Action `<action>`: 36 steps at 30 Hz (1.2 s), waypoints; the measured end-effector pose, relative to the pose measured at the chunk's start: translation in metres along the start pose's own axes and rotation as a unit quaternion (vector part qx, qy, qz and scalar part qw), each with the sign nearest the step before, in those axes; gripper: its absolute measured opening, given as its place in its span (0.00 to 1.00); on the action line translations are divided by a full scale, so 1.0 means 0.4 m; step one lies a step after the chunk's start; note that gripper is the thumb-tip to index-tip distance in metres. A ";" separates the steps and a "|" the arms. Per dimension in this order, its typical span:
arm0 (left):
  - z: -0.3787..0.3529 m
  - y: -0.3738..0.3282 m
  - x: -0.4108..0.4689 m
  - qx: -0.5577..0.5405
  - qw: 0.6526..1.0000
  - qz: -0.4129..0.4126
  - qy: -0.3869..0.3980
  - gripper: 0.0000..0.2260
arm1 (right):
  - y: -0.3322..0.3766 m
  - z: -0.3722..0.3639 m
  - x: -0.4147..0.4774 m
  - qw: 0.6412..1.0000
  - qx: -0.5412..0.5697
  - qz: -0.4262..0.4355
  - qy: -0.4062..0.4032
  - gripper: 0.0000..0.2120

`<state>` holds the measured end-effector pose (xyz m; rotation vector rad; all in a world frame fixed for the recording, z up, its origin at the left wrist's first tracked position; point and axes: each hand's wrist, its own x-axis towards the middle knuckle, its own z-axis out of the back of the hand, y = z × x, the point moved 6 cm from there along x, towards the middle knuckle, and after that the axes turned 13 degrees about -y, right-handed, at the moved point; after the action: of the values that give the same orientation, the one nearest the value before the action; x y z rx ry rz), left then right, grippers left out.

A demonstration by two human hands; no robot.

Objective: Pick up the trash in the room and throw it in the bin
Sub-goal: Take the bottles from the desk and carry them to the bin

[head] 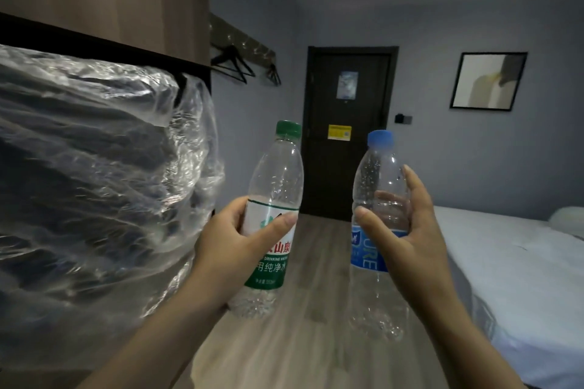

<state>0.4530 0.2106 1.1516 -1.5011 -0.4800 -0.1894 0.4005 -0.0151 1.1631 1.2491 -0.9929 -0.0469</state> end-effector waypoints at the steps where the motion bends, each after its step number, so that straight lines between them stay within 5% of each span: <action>1: -0.013 0.019 0.030 0.002 1.000 -0.001 0.004 0.23 | -0.019 -0.014 0.024 1.000 -0.005 0.001 -0.004 0.40; 20: -0.163 0.347 0.737 -0.006 0.999 -0.007 0.041 0.17 | -0.368 -0.507 0.484 0.998 -0.056 0.000 -0.012 0.39; 36: -0.416 0.702 1.418 0.073 0.997 -0.016 0.009 0.12 | -0.871 -0.941 1.026 0.998 -0.049 -0.041 -0.004 0.38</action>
<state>1.1059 0.1659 1.1332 -1.3495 -0.4933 -0.1877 1.0543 -0.0740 1.1390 1.1997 -0.9353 -0.1633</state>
